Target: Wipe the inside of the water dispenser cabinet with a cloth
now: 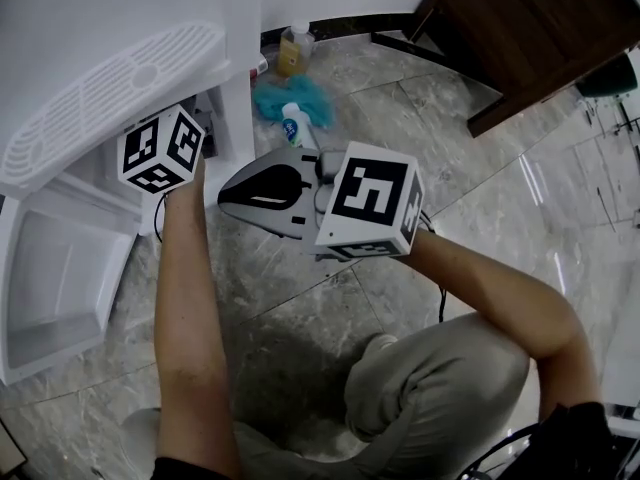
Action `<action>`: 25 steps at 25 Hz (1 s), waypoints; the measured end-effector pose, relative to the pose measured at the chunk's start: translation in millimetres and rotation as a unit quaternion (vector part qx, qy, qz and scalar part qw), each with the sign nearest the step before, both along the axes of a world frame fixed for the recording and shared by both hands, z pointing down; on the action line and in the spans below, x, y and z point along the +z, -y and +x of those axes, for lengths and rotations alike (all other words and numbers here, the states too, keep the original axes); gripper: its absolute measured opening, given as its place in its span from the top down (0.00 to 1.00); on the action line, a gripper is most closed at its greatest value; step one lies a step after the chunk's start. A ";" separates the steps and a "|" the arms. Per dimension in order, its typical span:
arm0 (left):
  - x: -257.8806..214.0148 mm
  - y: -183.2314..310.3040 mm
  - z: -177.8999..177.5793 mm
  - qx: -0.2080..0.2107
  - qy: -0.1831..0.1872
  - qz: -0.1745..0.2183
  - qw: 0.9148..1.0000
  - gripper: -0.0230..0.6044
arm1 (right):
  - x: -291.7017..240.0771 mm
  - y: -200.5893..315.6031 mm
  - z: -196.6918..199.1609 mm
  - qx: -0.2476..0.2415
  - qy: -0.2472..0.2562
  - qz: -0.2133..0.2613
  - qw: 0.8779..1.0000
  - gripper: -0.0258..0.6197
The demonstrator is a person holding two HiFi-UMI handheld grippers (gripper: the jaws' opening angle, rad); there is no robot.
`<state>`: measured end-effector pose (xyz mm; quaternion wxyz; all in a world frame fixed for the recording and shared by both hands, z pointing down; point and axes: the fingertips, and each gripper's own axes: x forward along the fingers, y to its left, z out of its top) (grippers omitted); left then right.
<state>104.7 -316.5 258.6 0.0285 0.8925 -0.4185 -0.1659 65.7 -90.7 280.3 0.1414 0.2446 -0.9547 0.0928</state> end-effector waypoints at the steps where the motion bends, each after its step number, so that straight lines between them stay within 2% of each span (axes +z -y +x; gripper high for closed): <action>1: 0.6 -1.8 -0.4 0.002 -0.008 0.000 1.000 0.75 | 4.4 -1.3 -1.5 -0.004 -0.005 -0.004 1.000 0.96; 6: 0.3 8.7 1.3 -0.005 -0.001 -0.005 1.000 0.75 | 13.2 -3.8 -0.8 -0.009 -0.015 -0.012 1.000 0.96; 10: -5.5 24.6 1.4 -0.037 0.045 -0.011 0.998 0.75 | 15.8 2.0 5.9 0.004 -0.017 -0.012 1.000 0.96; 14: -4.4 20.8 0.9 -0.035 0.035 -0.021 0.999 0.75 | 18.6 4.8 11.2 0.016 -0.026 -0.014 0.999 0.96; 16: -4.3 13.2 0.6 -0.017 0.036 -0.023 0.999 0.75 | 18.8 8.2 13.8 0.023 -0.027 -0.015 0.999 0.96; 18: -3.7 1.9 1.8 0.011 0.060 -0.019 0.998 0.75 | 18.4 13.6 17.7 0.035 -0.027 -0.016 0.999 0.96; 21: -0.6 -18.3 -6.4 0.052 0.110 -0.015 0.993 0.75 | 17.9 27.3 17.9 0.053 -0.021 -0.014 0.998 0.96; 25: -1.3 -58.7 -28.4 0.129 0.130 -0.019 0.983 0.75 | 10.4 44.6 2.1 0.056 -0.005 -0.009 0.998 0.96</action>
